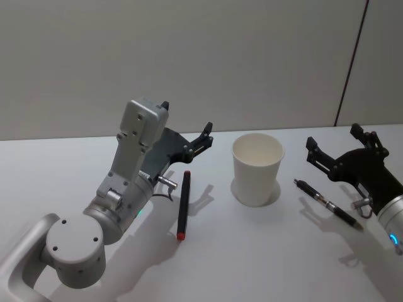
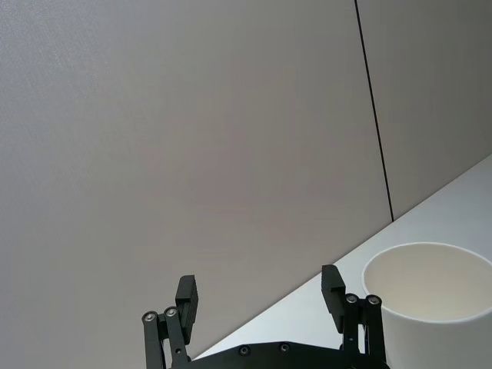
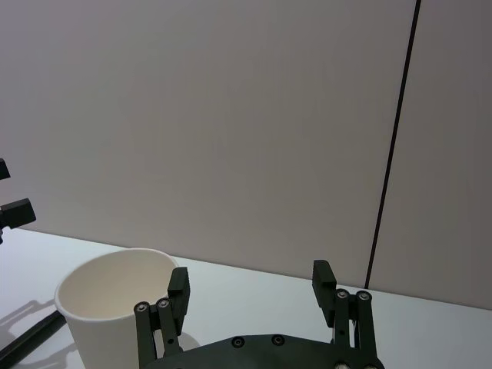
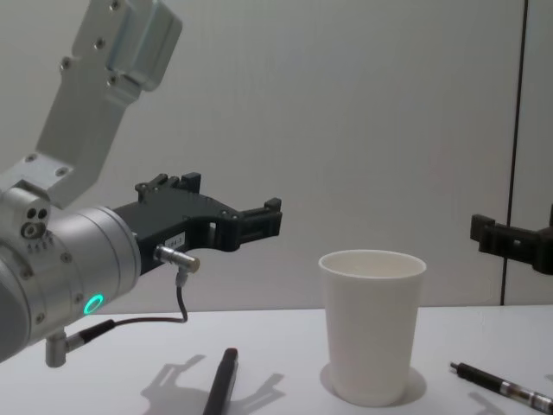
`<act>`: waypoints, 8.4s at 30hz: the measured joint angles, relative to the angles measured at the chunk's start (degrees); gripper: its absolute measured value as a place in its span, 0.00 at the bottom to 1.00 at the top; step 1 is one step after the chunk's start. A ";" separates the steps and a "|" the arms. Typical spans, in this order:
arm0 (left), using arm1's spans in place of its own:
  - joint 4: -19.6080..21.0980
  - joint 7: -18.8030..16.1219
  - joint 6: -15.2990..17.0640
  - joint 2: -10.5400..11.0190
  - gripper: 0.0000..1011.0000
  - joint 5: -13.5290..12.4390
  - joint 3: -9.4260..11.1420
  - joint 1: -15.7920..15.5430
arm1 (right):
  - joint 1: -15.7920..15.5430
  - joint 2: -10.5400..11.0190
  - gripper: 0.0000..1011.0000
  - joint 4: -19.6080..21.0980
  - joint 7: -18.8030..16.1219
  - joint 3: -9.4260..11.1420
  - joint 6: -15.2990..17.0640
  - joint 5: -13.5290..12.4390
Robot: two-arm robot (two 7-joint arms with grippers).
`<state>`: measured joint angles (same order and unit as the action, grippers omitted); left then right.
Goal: Place the pen into the pen holder.
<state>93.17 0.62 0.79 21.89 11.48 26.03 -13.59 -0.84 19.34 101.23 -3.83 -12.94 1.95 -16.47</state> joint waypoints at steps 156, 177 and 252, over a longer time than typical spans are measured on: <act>0.00 0.00 0.00 0.00 0.99 0.00 0.00 0.00 | 3.03 -0.37 0.95 -4.83 -4.64 -0.21 26.17 4.92; 0.00 0.00 0.00 0.00 0.99 0.00 0.00 0.00 | 3.22 -0.57 0.72 -5.15 -4.85 -0.28 26.22 5.10; 0.00 0.00 0.00 0.00 0.99 0.00 0.00 0.00 | 3.89 -1.07 0.12 -6.26 -6.20 0.36 20.62 4.20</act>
<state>93.18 0.63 0.79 21.89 11.48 26.02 -13.59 3.05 18.27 94.96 -10.02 -12.58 22.57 -12.26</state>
